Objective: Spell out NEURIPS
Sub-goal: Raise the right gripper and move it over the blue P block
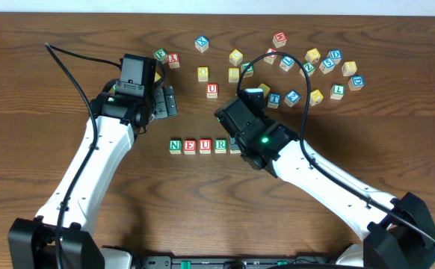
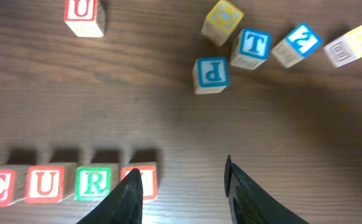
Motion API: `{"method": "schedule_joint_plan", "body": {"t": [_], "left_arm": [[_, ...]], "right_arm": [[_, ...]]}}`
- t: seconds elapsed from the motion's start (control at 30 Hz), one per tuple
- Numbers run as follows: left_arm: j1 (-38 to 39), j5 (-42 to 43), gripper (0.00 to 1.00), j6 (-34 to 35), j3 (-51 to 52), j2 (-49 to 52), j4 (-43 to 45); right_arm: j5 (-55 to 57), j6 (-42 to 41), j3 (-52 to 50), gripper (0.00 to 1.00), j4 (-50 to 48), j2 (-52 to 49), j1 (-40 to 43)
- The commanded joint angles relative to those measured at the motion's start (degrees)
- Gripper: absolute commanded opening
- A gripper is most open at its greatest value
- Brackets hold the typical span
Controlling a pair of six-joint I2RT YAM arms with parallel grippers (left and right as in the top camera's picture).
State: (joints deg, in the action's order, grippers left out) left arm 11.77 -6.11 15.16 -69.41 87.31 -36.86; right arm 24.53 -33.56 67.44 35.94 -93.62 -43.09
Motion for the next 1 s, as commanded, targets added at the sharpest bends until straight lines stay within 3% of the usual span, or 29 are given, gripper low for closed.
{"method": "schedule_joint_plan", "body": {"t": [0.0, 0.43, 0.7, 0.97], "left_arm": [[-0.13, -0.09, 0.98, -0.13, -1.77, -1.05, -0.02], [-0.13, -0.09, 0.98, -0.13, -1.77, -1.05, -0.02], [-0.13, -0.09, 0.98, -0.13, -1.77, -1.05, -0.02], [-0.13, -0.09, 0.98, -0.13, -1.77, -1.05, -0.02]], "right_arm": [[6.82, 3.26, 1.14, 0.38, -0.46, 1.05, -0.33], [7.82, 2.29, 1.14, 0.44, -2.56, 1.03, 4.96], [0.07, 1.38, 1.14, 0.42, -3.78, -0.76, 10.56], [-4.24, 0.79, 1.14, 0.43, -3.96, -5.90, 11.13]]}}
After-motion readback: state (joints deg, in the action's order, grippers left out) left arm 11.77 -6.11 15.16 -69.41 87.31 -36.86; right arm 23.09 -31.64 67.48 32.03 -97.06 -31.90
